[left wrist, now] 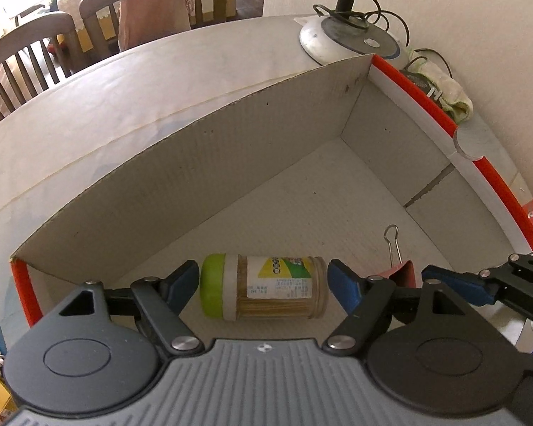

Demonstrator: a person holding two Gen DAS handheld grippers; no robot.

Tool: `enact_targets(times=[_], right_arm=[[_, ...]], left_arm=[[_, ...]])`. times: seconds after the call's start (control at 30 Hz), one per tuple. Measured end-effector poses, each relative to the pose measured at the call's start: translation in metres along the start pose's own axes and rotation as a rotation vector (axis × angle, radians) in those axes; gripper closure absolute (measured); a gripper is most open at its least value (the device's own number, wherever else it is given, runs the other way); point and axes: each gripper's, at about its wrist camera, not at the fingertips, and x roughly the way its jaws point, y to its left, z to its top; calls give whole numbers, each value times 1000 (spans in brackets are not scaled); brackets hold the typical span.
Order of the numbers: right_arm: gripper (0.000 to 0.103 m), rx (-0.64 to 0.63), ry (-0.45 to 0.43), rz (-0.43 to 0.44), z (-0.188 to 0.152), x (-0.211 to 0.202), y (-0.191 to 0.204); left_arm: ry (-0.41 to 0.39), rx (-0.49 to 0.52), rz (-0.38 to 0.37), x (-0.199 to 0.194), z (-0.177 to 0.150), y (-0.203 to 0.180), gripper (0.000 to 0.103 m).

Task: Organize rigid objects
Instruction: 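Carry the jar and clip over the red box while both tools move together, then open the left and right tools to drop the jar and clip into the box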

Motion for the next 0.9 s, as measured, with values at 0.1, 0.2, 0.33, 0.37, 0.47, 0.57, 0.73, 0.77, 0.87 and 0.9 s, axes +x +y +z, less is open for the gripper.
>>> enact_targets(times=[0.1,0.2,0.33,0.37,0.47,0.57,0.73,0.77,0.87,0.9], right_arm=[[70,20,-13,9,0,-4,-3],[68,28,-25,18,-2,-10,-3],[64,32,-42,29,-2,-18,-1],[62,35,-48,31,-2,-21,0],[57,40,-63,39,-3,-28,2],[52,37,-81,41,-4,-36,6],[45,30,-106,47,-6,-50,15],[42,27,-112,51,-6,-52,17],[39,17,-129,54,-8,-59,23],[39,16,-130,58,-8,-61,24]], left_arm=[[-23,-6,-4,-6,-1,3,24],[-55,-13,-12,-16,-3,5,24],[-93,-12,-3,-31,-10,5,24],[-106,-12,-1,-35,-12,4,24],[-135,-16,-7,-49,-17,4,24],[-161,-18,-12,-62,-24,2,24],[-204,-12,-22,-84,-39,1,24],[-212,-12,-23,-88,-42,1,24],[-234,-17,-28,-100,-51,2,24],[-243,-19,-26,-105,-55,3,24]])
